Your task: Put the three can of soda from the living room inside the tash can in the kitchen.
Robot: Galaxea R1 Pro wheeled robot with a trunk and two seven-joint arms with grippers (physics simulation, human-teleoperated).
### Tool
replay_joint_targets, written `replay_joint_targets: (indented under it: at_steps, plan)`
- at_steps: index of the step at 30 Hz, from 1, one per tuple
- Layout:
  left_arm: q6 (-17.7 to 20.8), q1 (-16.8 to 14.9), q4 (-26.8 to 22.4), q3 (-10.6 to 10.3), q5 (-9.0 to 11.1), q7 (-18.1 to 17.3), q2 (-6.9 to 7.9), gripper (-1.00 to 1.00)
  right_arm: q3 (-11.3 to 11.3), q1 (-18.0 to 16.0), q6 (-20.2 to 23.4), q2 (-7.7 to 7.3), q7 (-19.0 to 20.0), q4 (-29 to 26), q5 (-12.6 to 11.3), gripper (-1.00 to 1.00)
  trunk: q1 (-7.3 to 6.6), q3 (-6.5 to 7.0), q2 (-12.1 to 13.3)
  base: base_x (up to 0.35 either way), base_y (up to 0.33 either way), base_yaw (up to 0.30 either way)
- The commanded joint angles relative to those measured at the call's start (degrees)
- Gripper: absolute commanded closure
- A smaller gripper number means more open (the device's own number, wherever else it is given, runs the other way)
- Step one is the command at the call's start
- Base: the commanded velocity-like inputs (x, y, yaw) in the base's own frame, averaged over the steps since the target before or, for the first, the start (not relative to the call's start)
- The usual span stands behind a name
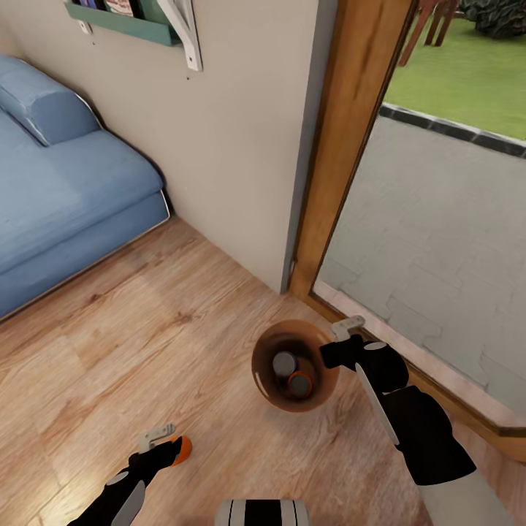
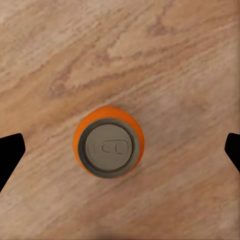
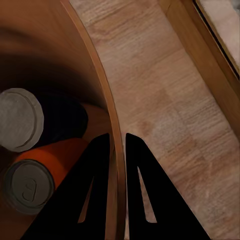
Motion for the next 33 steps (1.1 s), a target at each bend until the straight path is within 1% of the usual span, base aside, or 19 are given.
replay_joint_targets:
  at_steps: [1, 11, 18, 33]
  plan:
    - [0.0, 0.0, 0.0, -0.01, 0.0, 0.0, 0.0, -1.0, 0.0, -0.01, 0.02, 0.01, 0.34, -0.01, -0.79, 1.0, 0.0, -0.02, 0.0, 0.006, -0.005, 0.0]
    - [0.0, 0.0, -0.03, -0.02, 0.0, 0.0, 0.0, -1.0, 0.0, -0.01, 0.02, 0.01, 0.34, -0.01, -0.79, 1.0, 0.0, -0.65, 0.0, 0.01, -0.001, 0.0]
    - [0.0, 0.0, -0.01, -0.02, 0.0, 0.0, 0.0, -1.0, 0.0, -0.01, 0.02, 0.01, 0.34, -0.01, -0.79, 1.0, 0.0, -0.71, 0.0, 0.191, 0.0, 0.0]
    - [0.0, 0.0, -0.01, -0.02, 0.0, 0.0, 0.0, -1.0, 0.0, -0.01, -0.05, 0.01, 0.34, -0.83, -0.79, 1.0, 0.0, -0.71, 0.0, 0.014, 0.0, 0.0]
